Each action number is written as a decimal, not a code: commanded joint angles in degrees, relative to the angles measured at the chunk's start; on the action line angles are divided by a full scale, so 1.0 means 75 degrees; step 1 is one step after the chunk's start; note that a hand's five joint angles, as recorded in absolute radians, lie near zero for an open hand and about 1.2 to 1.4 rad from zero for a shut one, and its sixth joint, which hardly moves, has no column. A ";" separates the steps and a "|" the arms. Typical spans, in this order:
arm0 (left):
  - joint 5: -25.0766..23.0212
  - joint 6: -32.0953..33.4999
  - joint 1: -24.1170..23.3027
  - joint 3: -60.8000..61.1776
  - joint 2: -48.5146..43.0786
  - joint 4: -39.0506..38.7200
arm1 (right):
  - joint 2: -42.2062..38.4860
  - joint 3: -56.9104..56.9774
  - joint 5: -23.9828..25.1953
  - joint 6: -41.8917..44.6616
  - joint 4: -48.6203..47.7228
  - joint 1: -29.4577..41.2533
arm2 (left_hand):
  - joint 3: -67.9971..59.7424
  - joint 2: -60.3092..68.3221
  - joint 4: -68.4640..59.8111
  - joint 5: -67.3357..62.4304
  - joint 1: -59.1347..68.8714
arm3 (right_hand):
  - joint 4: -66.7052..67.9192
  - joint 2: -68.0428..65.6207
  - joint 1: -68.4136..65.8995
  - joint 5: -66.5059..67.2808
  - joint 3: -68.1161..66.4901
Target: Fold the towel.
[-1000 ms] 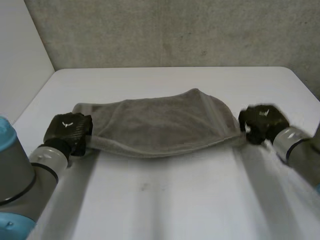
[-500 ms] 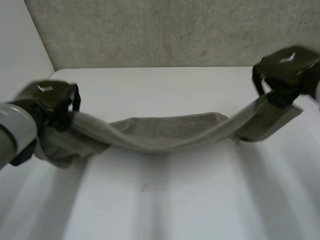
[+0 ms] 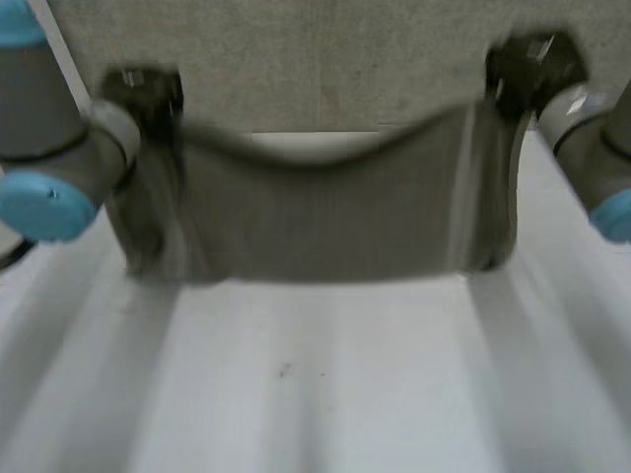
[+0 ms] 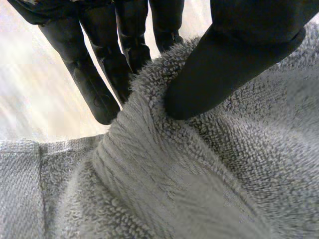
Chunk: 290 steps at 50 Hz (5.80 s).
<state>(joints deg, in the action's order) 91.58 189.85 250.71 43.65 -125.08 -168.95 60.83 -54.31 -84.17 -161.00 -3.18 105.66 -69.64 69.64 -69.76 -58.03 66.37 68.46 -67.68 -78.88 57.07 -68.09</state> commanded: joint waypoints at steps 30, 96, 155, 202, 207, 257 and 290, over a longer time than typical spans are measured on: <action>-0.0280 -0.0329 0.0122 0.8359 0.2392 -0.3042 | 0.0738 -0.5730 0.1355 0.1182 0.0309 -0.0753 | -0.1382 0.1381 -0.1365 -0.1596 0.1818 | 0.1539 -0.1642 -0.0149 0.1724 -0.1589; -0.0585 -0.0481 0.0685 0.7832 0.5885 -0.1848 | -0.1866 -0.2215 -0.0286 -0.1608 -0.1216 0.1369 | -0.1382 0.1381 -0.1365 -0.1596 0.1818 | 0.1539 -0.1642 -0.0149 0.1724 -0.1589; -0.0515 0.0890 0.0543 0.7505 0.2275 -0.2023 | 0.0338 -0.3997 0.0851 0.2013 0.2968 -0.0108 | -0.1382 0.1381 -0.1365 -0.1596 0.1818 | 0.1539 -0.1642 -0.0149 0.1724 -0.1589; -0.0538 0.0890 0.0697 0.6016 0.2017 -0.2703 | -0.0002 -0.1928 0.1861 0.1076 0.2832 -0.0531 | -0.1382 0.1381 -0.1365 -0.1596 0.1818 | 0.1539 -0.1642 -0.0149 0.1724 -0.1589; -0.0527 0.0447 0.0591 0.3748 0.1923 -0.3568 | 0.0350 -0.0528 0.0758 0.1064 0.0823 -0.0284 | -0.1382 0.1381 -0.1365 -0.1596 0.1818 | 0.1539 -0.1642 -0.0149 0.1724 -0.1589; -0.0573 0.0152 -0.0651 0.8653 0.5626 -0.3594 | 0.1241 -0.5169 0.0746 -0.1417 -0.0817 0.1180 | -0.1382 0.1381 -0.1365 -0.1596 0.1818 | -0.7671 0.7567 0.9060 -0.7486 0.7621; 0.0024 0.0058 -0.1753 0.7176 0.7431 -0.2246 | -0.2439 -0.1958 0.0148 -0.3834 -0.1532 0.2506 | -0.1382 0.1381 -0.1365 -0.1596 0.1818 | 0.1533 -0.1637 -0.0144 0.1718 -0.1583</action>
<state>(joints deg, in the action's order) 91.83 190.27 237.23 97.63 -70.04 -185.74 43.79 -69.63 -83.36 -189.40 -14.68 124.95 -69.71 69.66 -69.78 -58.03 66.37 52.80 -54.21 -60.42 40.82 -52.88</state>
